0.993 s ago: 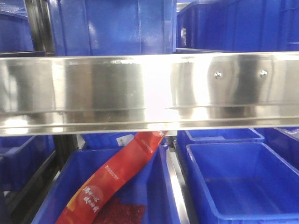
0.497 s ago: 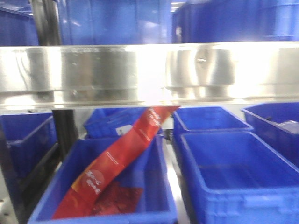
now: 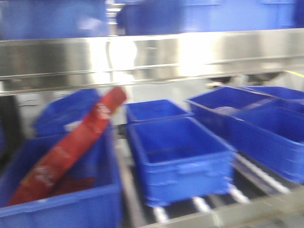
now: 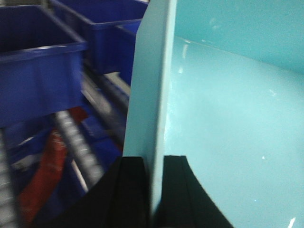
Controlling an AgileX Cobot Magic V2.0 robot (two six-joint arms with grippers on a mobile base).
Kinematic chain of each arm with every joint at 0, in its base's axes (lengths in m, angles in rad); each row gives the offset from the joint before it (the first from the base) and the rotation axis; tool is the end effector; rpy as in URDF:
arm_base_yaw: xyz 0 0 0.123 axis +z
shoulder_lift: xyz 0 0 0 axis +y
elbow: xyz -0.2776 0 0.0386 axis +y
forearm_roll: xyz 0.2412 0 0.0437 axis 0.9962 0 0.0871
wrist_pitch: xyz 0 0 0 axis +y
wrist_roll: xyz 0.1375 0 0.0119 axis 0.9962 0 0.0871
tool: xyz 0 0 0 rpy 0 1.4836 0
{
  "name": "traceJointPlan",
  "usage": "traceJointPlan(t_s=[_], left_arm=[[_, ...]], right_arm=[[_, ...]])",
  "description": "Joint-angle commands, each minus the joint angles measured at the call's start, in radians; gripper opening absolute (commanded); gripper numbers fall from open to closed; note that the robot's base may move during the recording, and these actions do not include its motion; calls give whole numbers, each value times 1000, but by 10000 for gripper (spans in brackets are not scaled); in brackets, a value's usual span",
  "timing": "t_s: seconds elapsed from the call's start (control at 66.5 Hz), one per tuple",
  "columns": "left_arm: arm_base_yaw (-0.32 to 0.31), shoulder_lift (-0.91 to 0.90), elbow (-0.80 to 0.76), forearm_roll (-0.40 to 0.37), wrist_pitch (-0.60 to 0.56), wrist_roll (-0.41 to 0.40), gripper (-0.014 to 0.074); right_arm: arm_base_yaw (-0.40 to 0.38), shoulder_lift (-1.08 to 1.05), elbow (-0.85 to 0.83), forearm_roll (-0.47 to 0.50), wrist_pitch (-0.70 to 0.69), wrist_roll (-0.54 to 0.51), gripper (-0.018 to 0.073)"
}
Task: Fetch blue bin and place on conveyor start
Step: 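Hold the teal bin in both grippers while the base turns away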
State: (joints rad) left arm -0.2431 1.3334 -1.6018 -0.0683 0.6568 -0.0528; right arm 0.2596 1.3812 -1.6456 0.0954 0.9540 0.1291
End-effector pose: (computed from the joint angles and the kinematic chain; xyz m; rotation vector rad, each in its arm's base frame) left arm 0.3140 -0.0838 0.4671 0.1567 1.8735 -0.2799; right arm 0.3070 0.0926 0.4303 -0.1271 2.1851 0.3371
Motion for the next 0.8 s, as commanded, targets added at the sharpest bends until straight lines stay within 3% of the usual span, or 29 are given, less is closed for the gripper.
traceJointPlan(t_s=[0.0, 0.782], left_arm=[[1, -8, -7, -5, -72, -8, -111], [1, -8, -7, -5, -72, -8, -111]], right_arm=[[-5, -16, -10, -15, -20, -32, -151], [-5, -16, -10, -15, -20, -32, -151]])
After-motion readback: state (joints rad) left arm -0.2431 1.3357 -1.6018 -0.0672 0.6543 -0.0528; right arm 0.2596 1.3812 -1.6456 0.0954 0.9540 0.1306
